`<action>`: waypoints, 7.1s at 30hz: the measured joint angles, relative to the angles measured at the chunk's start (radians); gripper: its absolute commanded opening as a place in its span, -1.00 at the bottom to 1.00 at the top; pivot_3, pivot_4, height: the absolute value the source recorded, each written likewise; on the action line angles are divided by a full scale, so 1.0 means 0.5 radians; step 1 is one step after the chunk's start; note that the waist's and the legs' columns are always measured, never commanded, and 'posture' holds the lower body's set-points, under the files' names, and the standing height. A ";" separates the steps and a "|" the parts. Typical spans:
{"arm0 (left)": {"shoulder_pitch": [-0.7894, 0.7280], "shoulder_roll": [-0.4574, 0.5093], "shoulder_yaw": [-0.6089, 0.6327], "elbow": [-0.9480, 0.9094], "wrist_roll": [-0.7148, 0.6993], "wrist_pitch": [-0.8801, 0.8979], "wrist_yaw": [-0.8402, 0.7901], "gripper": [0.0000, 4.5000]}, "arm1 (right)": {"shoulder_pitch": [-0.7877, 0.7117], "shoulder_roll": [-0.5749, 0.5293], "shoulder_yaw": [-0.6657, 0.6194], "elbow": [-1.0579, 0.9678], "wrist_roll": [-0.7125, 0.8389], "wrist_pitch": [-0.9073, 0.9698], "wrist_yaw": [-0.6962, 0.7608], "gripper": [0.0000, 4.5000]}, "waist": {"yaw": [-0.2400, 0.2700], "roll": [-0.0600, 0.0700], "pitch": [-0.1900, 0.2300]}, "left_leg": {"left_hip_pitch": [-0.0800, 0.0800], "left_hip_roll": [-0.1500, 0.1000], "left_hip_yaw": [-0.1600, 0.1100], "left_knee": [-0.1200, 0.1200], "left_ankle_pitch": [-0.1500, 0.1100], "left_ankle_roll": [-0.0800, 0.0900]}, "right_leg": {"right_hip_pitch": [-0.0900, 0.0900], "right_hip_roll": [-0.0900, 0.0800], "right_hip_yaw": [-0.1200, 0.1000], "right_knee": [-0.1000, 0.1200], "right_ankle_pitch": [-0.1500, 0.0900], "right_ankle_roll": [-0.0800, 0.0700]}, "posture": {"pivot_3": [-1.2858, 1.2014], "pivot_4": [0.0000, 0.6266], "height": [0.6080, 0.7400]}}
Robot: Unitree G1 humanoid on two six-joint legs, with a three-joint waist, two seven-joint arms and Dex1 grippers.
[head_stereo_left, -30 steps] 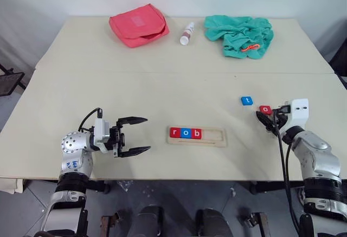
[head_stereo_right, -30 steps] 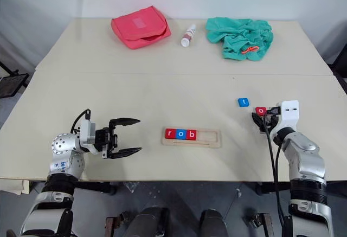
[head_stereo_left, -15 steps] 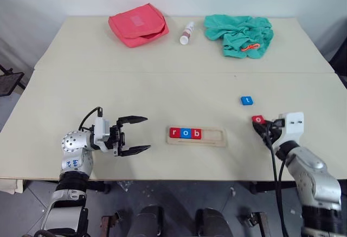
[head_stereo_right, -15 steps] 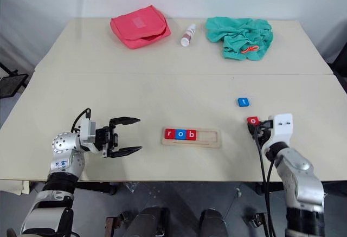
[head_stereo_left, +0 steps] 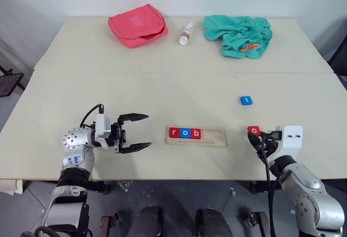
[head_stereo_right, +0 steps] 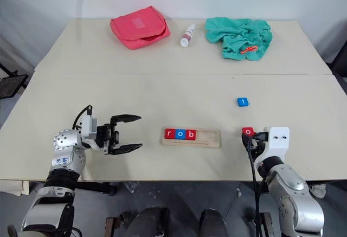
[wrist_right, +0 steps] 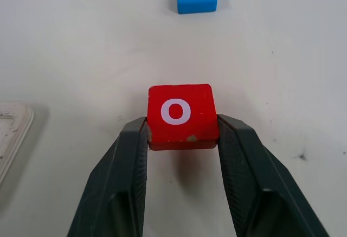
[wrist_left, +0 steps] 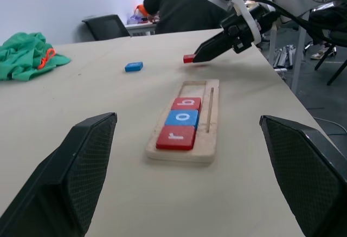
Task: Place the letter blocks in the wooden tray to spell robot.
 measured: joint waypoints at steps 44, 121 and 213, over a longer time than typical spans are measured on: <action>0.404 -0.024 0.028 -0.408 -0.015 -0.007 0.076 1.00 | -1.060 -1.351 0.868 1.398 -0.595 -0.890 2.024 -0.05 | 0.007 0.000 0.000 | -0.003 0.002 0.000 0.007 -0.001 0.001 | 0.007 -0.001 -0.007 -0.012 0.000 0.000 | 0.03 -0.52 1.00; 0.258 -0.055 0.021 -0.256 -0.014 -0.055 0.073 1.00 | -1.354 -0.779 1.231 0.743 -0.536 -0.194 1.761 -0.98 | -0.002 0.000 0.001 | -0.005 0.001 -0.004 0.007 -0.001 0.000 | 0.003 0.000 -0.007 -0.009 0.000 0.000 | 0.03 -0.52 1.00; 0.182 0.031 0.046 -0.136 -0.020 -0.039 0.002 1.00 | -1.523 -0.386 0.316 2.126 -0.468 -0.684 0.622 -0.02 | -0.020 0.000 0.001 | -0.003 0.002 -0.001 0.002 -0.001 0.000 | 0.002 0.000 -0.007 -0.007 0.000 0.000 | 0.03 -0.52 1.00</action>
